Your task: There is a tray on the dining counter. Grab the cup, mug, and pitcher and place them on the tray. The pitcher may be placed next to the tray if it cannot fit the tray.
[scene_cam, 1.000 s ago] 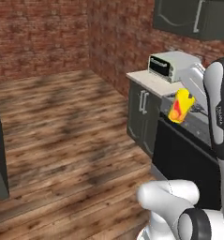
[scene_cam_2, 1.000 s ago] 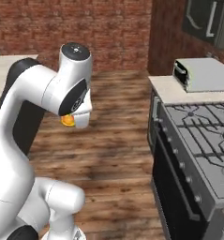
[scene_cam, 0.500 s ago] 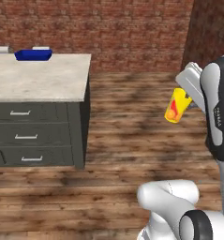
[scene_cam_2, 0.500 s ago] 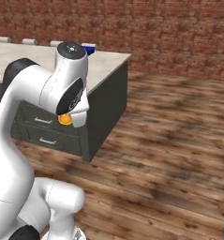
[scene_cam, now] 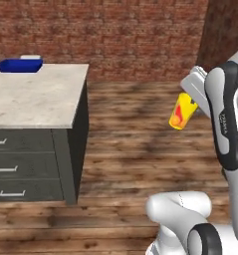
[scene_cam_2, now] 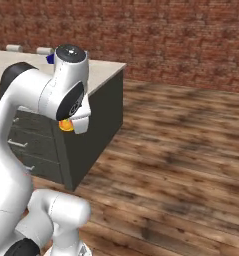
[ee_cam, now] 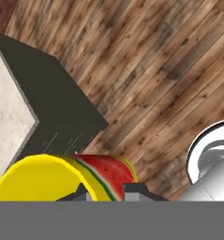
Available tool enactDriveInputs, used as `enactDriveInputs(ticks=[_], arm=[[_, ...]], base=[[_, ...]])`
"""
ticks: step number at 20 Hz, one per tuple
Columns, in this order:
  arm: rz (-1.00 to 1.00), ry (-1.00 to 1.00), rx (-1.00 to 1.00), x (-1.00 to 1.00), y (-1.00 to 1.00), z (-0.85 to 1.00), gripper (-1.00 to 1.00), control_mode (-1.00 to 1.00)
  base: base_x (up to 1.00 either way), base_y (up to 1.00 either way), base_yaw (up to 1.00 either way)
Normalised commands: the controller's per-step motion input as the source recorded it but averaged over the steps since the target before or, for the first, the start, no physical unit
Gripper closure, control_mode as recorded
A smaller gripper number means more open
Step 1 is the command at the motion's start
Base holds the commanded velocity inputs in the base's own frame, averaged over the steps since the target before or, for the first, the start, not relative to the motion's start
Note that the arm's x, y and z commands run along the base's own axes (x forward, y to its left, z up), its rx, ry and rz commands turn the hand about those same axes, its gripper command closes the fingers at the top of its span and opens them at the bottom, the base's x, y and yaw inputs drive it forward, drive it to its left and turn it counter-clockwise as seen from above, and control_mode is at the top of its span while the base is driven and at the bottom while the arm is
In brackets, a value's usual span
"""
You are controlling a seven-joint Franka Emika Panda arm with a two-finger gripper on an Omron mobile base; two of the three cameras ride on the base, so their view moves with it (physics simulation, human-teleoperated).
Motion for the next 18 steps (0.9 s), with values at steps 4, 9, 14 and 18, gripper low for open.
enactDriveInputs(ticks=[4, 9, 14, 18], arm=[[0.00, 0.00, 0.00, 0.00, 0.00, 0.00, 1.00, 1.00], [0.00, 0.00, 0.00, 0.00, 0.00, 0.00, 1.00, 1.00], [0.00, 0.00, 0.00, 0.00, 0.00, 0.00, 1.00, 1.00], [0.00, 0.00, 0.00, 0.00, 0.00, 0.00, 1.00, 1.00]], base=[[1.00, -1.00, 0.00], [1.00, -0.97, 0.00], [1.00, -0.83, 0.00], [1.00, -0.65, 0.00]])
